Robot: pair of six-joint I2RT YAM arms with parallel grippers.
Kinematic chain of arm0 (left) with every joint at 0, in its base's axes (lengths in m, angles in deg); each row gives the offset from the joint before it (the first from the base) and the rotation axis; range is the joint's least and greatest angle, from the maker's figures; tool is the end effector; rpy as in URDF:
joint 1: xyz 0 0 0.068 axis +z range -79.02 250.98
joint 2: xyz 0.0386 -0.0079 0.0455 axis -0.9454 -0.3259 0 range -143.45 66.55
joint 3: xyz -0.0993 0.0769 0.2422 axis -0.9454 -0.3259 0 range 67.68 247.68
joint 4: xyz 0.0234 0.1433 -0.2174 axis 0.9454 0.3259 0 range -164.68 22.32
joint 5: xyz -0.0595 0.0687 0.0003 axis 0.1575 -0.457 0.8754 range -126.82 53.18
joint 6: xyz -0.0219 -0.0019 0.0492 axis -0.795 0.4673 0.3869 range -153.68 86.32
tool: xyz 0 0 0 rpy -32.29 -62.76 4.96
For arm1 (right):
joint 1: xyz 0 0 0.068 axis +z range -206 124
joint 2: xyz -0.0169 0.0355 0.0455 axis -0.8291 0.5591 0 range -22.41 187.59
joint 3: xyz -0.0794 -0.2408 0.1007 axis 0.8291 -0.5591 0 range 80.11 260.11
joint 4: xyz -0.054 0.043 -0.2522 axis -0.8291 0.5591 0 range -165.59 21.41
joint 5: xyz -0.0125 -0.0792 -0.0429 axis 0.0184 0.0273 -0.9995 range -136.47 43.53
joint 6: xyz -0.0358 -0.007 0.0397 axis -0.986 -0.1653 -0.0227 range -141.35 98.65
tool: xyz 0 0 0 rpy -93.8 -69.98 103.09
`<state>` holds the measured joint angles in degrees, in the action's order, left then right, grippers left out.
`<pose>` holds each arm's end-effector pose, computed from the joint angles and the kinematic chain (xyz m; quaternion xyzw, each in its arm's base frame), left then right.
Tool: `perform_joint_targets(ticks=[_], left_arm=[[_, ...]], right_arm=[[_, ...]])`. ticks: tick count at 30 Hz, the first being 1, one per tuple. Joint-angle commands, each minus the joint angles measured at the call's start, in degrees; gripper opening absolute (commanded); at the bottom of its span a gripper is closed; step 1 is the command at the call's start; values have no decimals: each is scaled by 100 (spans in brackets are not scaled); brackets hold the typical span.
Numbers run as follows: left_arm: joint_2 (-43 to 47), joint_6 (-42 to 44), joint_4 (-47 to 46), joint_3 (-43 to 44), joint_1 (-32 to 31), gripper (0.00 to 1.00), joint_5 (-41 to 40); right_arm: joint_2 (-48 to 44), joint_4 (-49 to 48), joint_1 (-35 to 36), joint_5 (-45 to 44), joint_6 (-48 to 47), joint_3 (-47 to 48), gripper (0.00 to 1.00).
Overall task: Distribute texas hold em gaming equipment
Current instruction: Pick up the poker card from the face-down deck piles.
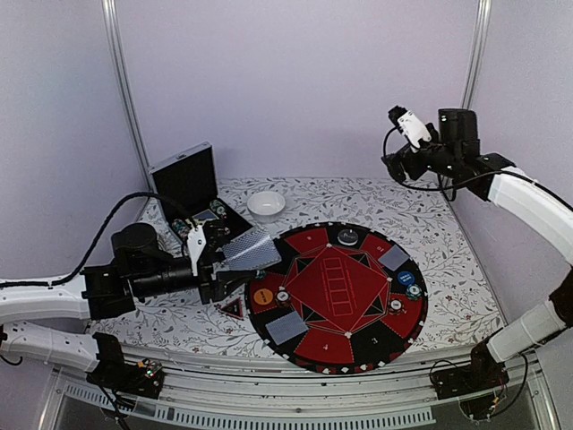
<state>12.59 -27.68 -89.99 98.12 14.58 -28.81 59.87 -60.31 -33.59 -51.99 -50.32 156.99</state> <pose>0.1184 -0.1871 0.2687 0.4298 0.6213 -0.3258 0.5685 0.3124 0.1251 0.3731 -0.3316 0.7522 -0.0720 0.5649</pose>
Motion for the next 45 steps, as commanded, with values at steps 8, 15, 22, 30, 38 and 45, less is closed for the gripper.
perform_joint_targets(ticks=[8, 15, 22, 30, 38, 45], left_arm=[[352, -83, 498, 241, 59, 56, -32], [-61, 134, 1029, 921, 51, 56, -39], [-463, 772, 558, 1165, 22, 56, 171], [-384, 852, 2, 657, 7, 55, 451], [-270, 800, -35, 560, 2, 55, 591], [-119, 828, -64, 466, -13, 55, 607]], right_arm=[[-1515, -2087, 753, 4263, 3576, -1224, 99], [-955, -1359, 2556, 3288, 4032, -1099, 99], [15, -755, 3465, 2973, 4193, -301, 99], [480, -775, 3489, 2991, 4435, -223, 99], [961, -547, 3533, 2735, 4478, -6, 99], [695, -281, 3524, 2143, 4496, -199, 99]])
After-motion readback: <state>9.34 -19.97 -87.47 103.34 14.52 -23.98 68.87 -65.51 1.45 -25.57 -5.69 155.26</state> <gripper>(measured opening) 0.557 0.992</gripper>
